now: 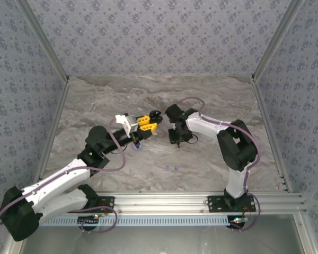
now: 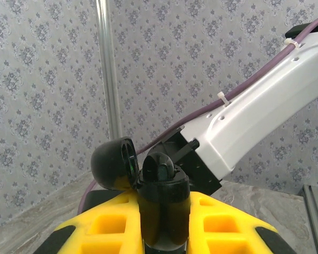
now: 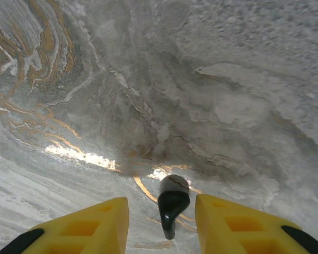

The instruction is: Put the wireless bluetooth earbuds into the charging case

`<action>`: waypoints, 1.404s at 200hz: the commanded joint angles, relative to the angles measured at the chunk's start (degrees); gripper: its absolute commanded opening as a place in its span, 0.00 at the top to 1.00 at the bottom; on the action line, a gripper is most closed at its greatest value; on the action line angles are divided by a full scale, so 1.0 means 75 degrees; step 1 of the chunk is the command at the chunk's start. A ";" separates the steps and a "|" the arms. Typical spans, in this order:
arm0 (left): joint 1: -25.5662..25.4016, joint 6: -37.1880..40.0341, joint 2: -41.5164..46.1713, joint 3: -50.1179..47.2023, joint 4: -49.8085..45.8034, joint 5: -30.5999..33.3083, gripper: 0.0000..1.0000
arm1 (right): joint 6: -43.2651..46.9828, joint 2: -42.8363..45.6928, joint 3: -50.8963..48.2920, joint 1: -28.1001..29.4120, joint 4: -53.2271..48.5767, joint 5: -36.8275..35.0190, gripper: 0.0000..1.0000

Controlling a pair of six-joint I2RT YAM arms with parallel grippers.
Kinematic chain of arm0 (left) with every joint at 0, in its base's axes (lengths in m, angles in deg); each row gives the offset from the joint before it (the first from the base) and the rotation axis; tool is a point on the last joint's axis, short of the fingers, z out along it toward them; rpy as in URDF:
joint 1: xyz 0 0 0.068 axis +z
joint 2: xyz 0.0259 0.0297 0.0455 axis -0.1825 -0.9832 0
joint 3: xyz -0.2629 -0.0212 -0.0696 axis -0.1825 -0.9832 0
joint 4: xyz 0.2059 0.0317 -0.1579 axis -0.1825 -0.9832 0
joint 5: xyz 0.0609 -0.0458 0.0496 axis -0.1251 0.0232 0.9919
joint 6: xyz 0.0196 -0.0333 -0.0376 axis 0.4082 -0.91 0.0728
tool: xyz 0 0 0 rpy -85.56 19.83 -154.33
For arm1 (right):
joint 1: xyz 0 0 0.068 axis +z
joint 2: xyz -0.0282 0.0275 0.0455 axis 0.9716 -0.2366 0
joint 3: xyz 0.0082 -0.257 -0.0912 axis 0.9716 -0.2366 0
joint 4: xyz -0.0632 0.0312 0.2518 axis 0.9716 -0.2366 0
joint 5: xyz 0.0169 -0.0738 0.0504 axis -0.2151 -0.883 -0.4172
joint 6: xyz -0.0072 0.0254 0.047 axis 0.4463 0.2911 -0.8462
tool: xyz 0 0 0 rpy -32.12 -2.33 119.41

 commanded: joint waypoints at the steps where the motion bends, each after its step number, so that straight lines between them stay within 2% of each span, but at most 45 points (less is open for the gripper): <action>1: -0.0040 0.0077 0.0169 0.0294 0.0051 0.0048 1.00 | 0.0103 -0.0218 0.0251 0.0018 -0.0257 -0.0221 0.60; 109: -0.0038 0.0055 0.0115 0.0336 -0.0044 0.0126 1.00 | 0.0209 -0.0645 0.0193 0.0092 -0.0457 -0.0072 0.65; 167: -0.0038 0.0061 0.0104 0.0354 -0.0038 0.0118 1.00 | 0.0209 -0.0431 0.0141 0.0080 -0.0247 -0.0082 0.76; 213: -0.0041 0.0098 0.0051 0.0348 -0.0107 0.0139 1.00 | 0.0064 0.0981 0.0080 -0.0056 -0.0325 -0.0350 0.78; 242: -0.0041 0.0145 -0.0147 0.0347 -0.0292 0.0177 1.00 | -0.0328 0.2595 0.0093 -0.0203 -0.0540 -0.0470 0.78; 281: -0.0036 0.0059 -0.0657 0.0324 0.0024 0.0151 1.00 | -0.0860 0.4719 0.0319 -0.0245 -0.0229 -0.0159 0.79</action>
